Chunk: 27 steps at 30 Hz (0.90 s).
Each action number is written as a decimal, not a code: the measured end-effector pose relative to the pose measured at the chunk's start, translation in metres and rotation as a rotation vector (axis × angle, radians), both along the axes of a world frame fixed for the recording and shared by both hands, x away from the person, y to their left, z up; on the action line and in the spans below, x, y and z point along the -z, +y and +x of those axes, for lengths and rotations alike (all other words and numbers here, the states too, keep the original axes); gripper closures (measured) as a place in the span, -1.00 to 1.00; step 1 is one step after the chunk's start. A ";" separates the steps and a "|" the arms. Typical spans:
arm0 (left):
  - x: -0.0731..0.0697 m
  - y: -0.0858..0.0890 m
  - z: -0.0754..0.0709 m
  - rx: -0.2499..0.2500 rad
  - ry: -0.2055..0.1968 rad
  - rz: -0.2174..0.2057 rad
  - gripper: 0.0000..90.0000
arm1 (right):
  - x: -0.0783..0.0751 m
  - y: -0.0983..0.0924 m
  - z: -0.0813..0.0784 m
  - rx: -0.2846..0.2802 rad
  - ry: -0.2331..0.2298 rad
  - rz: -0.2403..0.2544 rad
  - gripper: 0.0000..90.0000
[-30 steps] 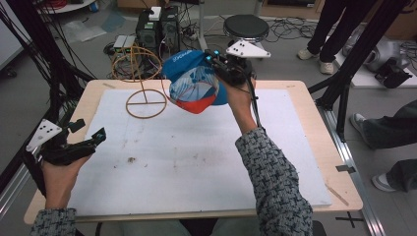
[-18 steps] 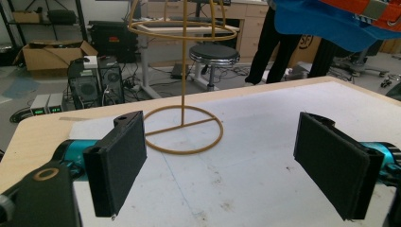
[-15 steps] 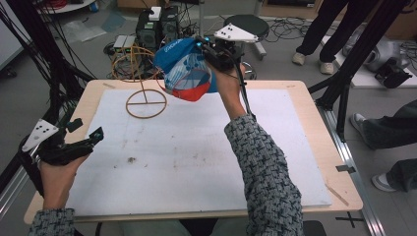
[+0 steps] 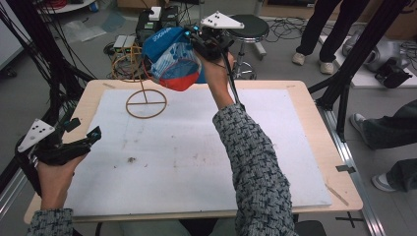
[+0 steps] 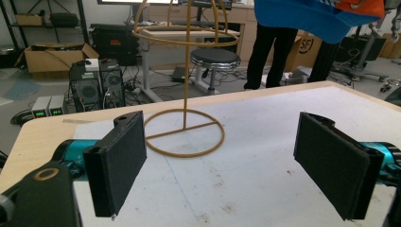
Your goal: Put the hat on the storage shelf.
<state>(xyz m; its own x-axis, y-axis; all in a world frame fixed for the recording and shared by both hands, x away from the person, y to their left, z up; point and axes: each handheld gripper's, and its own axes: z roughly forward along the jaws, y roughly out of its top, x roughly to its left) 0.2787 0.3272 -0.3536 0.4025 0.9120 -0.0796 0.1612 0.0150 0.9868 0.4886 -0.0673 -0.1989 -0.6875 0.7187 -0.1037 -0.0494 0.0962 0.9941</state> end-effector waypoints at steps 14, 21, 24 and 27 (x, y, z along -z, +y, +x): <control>-0.002 0.004 -0.002 -0.003 -0.009 -0.011 -0.60 | -0.025 0.040 0.014 -0.009 -0.021 -0.003 1.00; -0.004 0.007 -0.004 -0.011 -0.018 -0.018 -0.60 | -0.032 0.066 0.018 -0.031 -0.030 -0.008 1.00; -0.005 0.009 -0.005 -0.010 -0.021 -0.021 -0.60 | -0.033 0.077 0.019 -0.036 -0.026 -0.008 1.00; -0.005 0.010 -0.006 -0.012 -0.023 -0.024 -0.60 | -0.033 0.085 0.021 -0.033 -0.023 -0.015 1.00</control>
<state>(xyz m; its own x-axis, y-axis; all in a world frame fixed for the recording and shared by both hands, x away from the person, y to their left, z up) 0.2730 0.3368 -0.3484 0.3938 0.9145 -0.0924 0.1386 0.0403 0.9895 0.5097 0.0173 -0.1663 -0.7083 0.6939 -0.1298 -0.0752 0.1087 0.9912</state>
